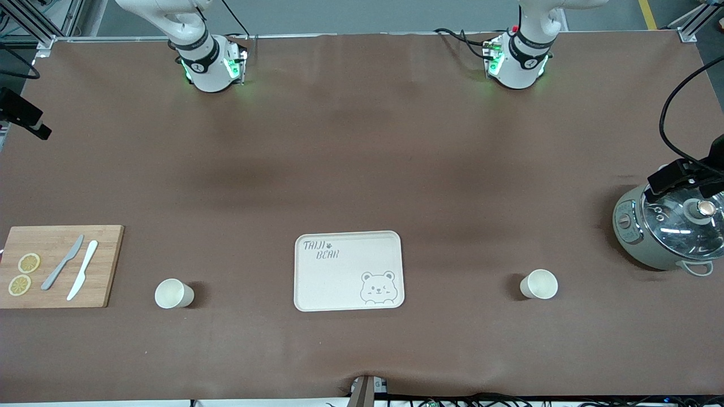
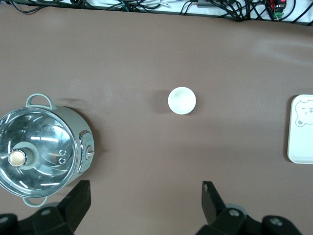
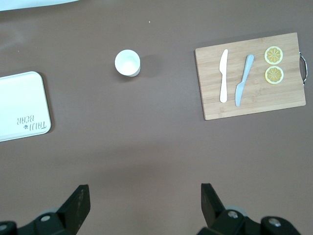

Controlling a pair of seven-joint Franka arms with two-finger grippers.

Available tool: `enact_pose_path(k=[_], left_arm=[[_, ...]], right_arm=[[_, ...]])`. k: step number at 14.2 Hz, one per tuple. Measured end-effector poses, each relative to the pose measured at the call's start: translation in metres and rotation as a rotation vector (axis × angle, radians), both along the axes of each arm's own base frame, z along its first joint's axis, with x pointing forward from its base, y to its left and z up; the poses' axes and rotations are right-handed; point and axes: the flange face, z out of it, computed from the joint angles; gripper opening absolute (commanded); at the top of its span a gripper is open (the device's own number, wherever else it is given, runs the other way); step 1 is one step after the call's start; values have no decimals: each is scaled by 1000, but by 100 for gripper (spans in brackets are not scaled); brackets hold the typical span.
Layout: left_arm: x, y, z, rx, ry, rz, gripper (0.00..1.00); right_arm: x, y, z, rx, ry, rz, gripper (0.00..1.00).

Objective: Place white IKEA cup upright on tray with both arms

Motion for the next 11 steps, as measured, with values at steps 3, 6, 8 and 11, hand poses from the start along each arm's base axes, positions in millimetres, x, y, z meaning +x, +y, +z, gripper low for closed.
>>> enact_pose_path(k=[3,6,8,11], left_arm=[[0,-1,0,0,4,-2,100],[-1,1,0,0,5,2,100],[-3,2,2,0,5,3,100],[-3,2,-17,-1,54,3,100]], right_arm=[[0,-1,0,0,0,-2,100],[0,-1,0,0,0,-3,100],[0,-2,0,0,0,-4,100],[-1,-9,1,1,-2,-17,100]])
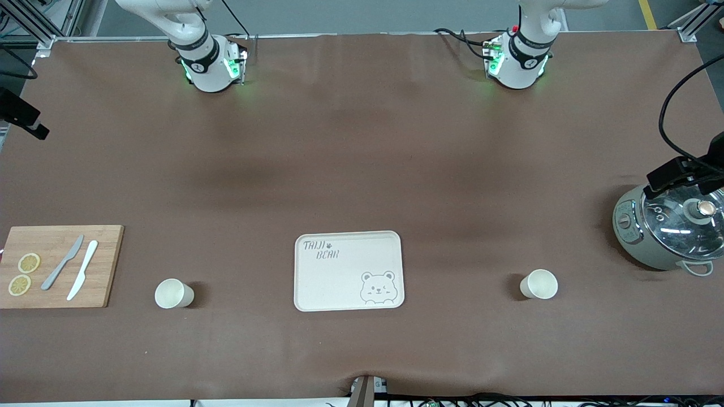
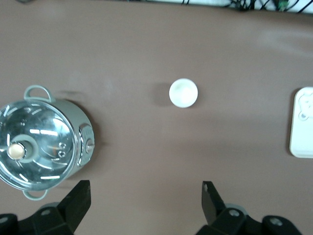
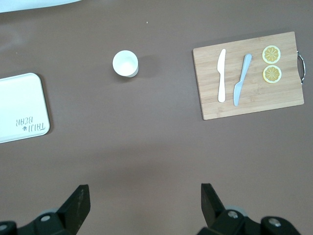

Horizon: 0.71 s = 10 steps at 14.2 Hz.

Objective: Place white IKEA cup upright on tray with both arms

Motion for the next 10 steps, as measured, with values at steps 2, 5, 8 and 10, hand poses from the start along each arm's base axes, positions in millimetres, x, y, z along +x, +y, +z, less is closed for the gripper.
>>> enact_pose_path(k=[2,5,8,10], left_arm=[[4,-1,-30,1,55,-1,100],[22,-5,-77,6,102,-5,100],[42,-16,-119,8,113,-23,100],[53,-23,-148,10,122,-33,100]], right_arm=[[-1,-6,3,-1,-7,-9,100],[0,-2,12,-5,-26,2,100],[17,2,-5,-8,-8,12,100],[45,3,-26,-16,-15,15,100]])
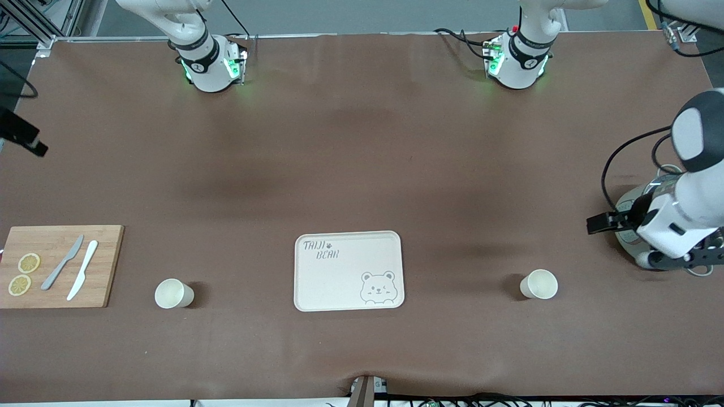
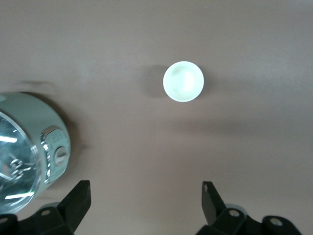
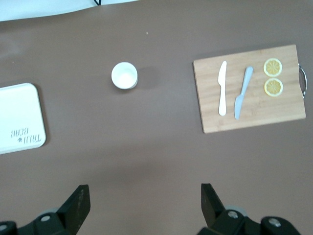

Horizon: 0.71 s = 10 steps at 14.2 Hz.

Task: Place white IKEA cup upright on tray with both arms
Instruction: 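Reach the right gripper to one white cup while the left gripper reaches the other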

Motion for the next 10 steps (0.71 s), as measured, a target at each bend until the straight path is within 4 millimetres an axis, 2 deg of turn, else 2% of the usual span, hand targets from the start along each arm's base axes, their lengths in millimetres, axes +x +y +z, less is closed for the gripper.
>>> enact_pose_path(k=[2,5,8,10], left_arm=[[12,-6,-31,3,-4,-9,100],[29,-9,-76,7,-20,-13,100],[43,-9,-120,11,-50,-14,100],[51,-10,-151,13,-70,-17,100]], right_arm=[[35,-2,-35,-10,-10,-1,100],[81,-4,-100,-23,-13,-2,100],[112,-2,-155,-34,-18,2,100],[127,-1,-184,-40,-33,5,100]])
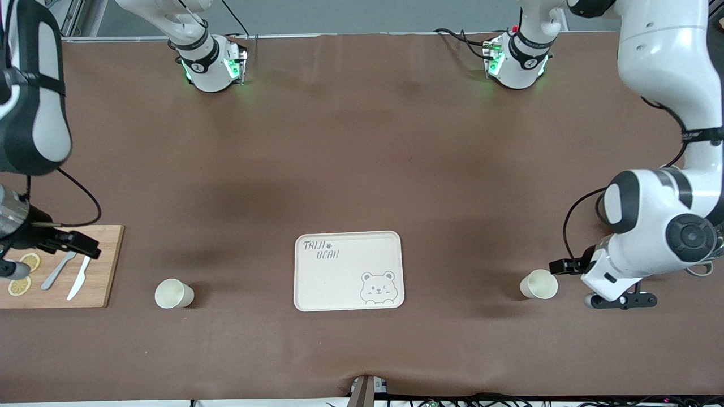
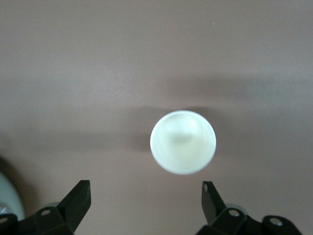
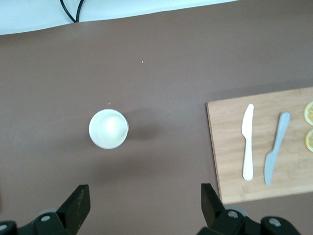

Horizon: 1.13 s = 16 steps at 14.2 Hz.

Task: Place white IKEA cup upright on tray with both arms
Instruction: 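Reach the right gripper to one white cup while the left gripper reaches the other, then close the right gripper on its cup while the left gripper grasps its cup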

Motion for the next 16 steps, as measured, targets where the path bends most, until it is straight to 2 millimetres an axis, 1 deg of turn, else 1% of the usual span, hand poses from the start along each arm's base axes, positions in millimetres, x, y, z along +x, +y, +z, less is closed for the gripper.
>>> enact_pose_path(k=[2,5,10,11,13,14,16], left_arm=[[4,0,-21,2,-10,-1,100],[7,0,-41,3,-22,-3,100],[9,0,-86,7,-19,-5,100],[9,0,-92,8,-16,-6,100],[9,0,-97,8,-13,-4,66],[9,1,-97,8,-14,0,54],[10,3,-96,5,-17,9,35]], right_arm=[[10,1,-22,-5,-13,2,100],[23,1,-52,-12,-37,5,100],[39,1,-103,-24,-75,9,100],[41,1,-114,-27,-81,10,100],[45,4,-131,-29,-92,16,100],[47,8,-136,-30,-97,21,100],[49,15,-142,-30,-105,30,100]])
